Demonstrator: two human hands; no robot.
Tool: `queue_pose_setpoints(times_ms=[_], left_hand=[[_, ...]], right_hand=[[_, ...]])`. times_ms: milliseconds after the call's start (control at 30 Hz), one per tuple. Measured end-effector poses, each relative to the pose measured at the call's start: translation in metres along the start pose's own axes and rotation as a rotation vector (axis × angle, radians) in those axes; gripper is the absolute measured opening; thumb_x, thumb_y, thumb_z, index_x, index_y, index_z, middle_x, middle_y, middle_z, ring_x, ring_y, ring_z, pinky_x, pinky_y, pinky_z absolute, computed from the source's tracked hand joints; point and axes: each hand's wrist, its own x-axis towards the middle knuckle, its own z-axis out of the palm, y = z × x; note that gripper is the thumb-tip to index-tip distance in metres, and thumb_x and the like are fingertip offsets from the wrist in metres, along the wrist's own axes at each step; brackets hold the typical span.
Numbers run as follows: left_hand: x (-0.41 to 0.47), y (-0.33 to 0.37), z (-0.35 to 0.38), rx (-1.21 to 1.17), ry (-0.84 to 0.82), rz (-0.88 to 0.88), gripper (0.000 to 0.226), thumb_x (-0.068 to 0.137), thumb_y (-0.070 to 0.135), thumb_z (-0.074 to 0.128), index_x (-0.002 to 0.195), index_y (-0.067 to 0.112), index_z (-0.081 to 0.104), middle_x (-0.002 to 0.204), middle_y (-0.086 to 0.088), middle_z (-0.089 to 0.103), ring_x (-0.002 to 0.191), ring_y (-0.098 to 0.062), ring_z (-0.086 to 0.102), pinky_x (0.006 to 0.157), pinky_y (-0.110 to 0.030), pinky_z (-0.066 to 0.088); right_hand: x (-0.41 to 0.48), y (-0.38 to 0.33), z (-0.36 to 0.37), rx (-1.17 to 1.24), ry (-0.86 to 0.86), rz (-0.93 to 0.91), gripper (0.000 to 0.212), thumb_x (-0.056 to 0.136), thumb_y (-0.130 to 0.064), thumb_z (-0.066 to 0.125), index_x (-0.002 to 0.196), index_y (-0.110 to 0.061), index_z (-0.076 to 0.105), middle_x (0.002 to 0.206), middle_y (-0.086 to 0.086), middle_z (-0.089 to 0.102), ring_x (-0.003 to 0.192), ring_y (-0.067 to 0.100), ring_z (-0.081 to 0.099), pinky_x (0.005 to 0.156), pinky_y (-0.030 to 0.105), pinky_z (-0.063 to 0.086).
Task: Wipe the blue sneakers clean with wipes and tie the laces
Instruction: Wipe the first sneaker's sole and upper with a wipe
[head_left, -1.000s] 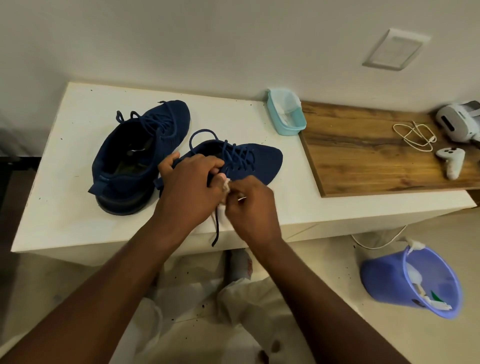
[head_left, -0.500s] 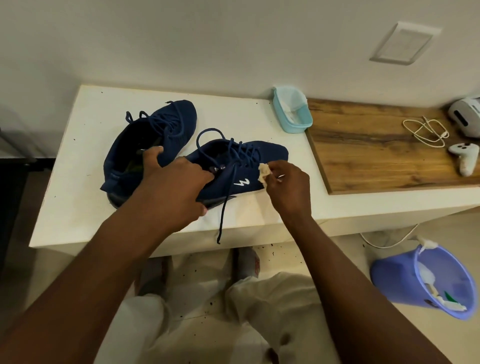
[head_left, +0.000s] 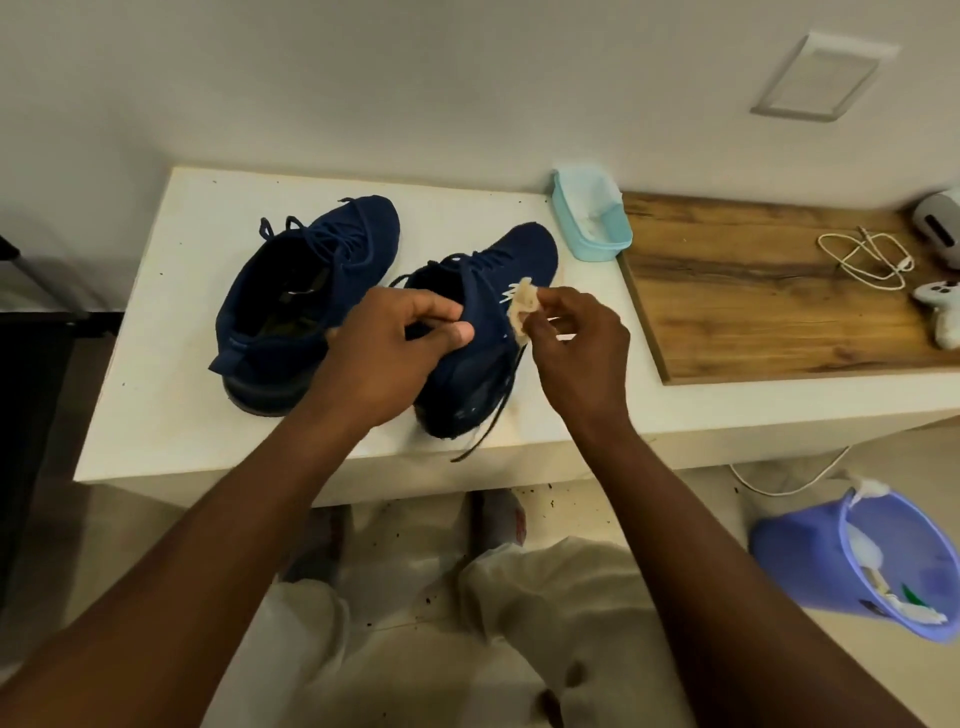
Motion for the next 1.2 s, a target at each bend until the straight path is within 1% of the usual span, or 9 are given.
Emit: queue_pose_setpoints(times_ms=[233,367,500,667,767,933,1000,1067,1200], left_hand=[[0.003,0.000,0.012,-0.397,0.022,-0.201,0.029,0.093,0.011,0.071,0.121,0.009,0.069,0.098,0.001,0.076,0.079,0.002,0.072,0.068,-0.010,0.054],[0.005,-0.002,0.012,-0.438,0.010,-0.230,0.032,0.093,0.012,0.071,0.124,0.007,0.069,0.098,0.007,0.074,0.088,0.003,0.071,0.081,-0.014,0.057],[0.006,-0.003,0.015,-0.442,-0.014,-0.236,0.030,0.093,0.014,0.071,0.123,0.011,0.070,0.100,0.010,0.074,0.095,0.002,0.070,0.082,-0.016,0.057],[0.008,-0.008,0.013,-0.453,0.020,-0.256,0.032,0.092,0.011,0.072,0.124,0.007,0.070,0.103,0.004,0.076,0.097,-0.003,0.071,0.092,-0.017,0.055],[0.008,-0.006,0.013,-0.445,-0.002,-0.250,0.030,0.092,0.012,0.072,0.122,0.011,0.071,0.098,0.009,0.076,0.091,0.003,0.071,0.080,-0.010,0.055],[0.008,-0.006,0.005,-0.387,-0.047,-0.316,0.023,0.091,0.021,0.075,0.113,0.023,0.076,0.103,0.009,0.078,0.106,-0.017,0.070,0.100,-0.047,0.052],[0.009,-0.006,0.001,-0.399,-0.023,-0.309,0.021,0.091,0.018,0.074,0.112,0.022,0.075,0.101,0.009,0.077,0.103,-0.013,0.070,0.087,-0.027,0.059],[0.009,-0.005,-0.001,-0.379,-0.008,-0.274,0.025,0.092,0.015,0.072,0.116,0.019,0.073,0.104,0.011,0.073,0.096,-0.001,0.067,0.067,-0.009,0.051],[0.008,-0.007,-0.001,-0.265,-0.069,-0.147,0.024,0.092,0.013,0.072,0.098,0.036,0.076,0.084,0.024,0.074,0.084,0.010,0.069,0.081,-0.016,0.051]], right_hand=[[-0.038,-0.031,0.000,-0.104,-0.276,-0.345,0.012,0.090,-0.025,0.072,0.098,-0.017,0.077,0.085,-0.001,0.066,0.073,0.011,0.060,0.066,0.033,0.053],[-0.011,-0.019,-0.004,-0.130,-0.133,-0.233,0.010,0.090,-0.022,0.070,0.096,-0.016,0.076,0.087,-0.001,0.067,0.076,0.013,0.061,0.071,0.039,0.055],[0.002,-0.005,-0.009,-0.166,-0.102,-0.041,0.019,0.093,-0.025,0.067,0.109,-0.016,0.074,0.095,-0.005,0.067,0.081,0.007,0.061,0.081,0.035,0.056],[-0.034,-0.027,-0.008,-0.123,-0.379,-0.309,0.008,0.086,-0.017,0.074,0.093,-0.018,0.077,0.079,-0.013,0.064,0.070,0.002,0.059,0.063,0.016,0.045],[-0.015,-0.019,-0.005,-0.104,-0.231,-0.232,0.007,0.089,-0.020,0.071,0.094,-0.020,0.076,0.086,-0.008,0.067,0.075,0.007,0.061,0.066,0.023,0.050],[0.010,-0.005,-0.002,-0.114,-0.091,0.002,0.019,0.093,-0.025,0.068,0.110,-0.018,0.071,0.103,-0.005,0.069,0.088,0.008,0.063,0.083,0.032,0.057],[-0.007,-0.012,-0.002,-0.079,-0.175,-0.114,0.009,0.090,-0.023,0.070,0.098,-0.021,0.073,0.092,-0.007,0.067,0.080,0.008,0.062,0.071,0.029,0.055],[-0.025,-0.018,-0.003,-0.066,-0.292,-0.205,0.003,0.087,-0.023,0.072,0.089,-0.022,0.074,0.084,-0.008,0.065,0.074,0.009,0.061,0.063,0.028,0.052],[-0.005,-0.008,-0.006,-0.066,-0.151,-0.131,0.007,0.087,-0.027,0.073,0.091,-0.021,0.074,0.085,-0.010,0.067,0.074,0.005,0.062,0.065,0.022,0.051]])
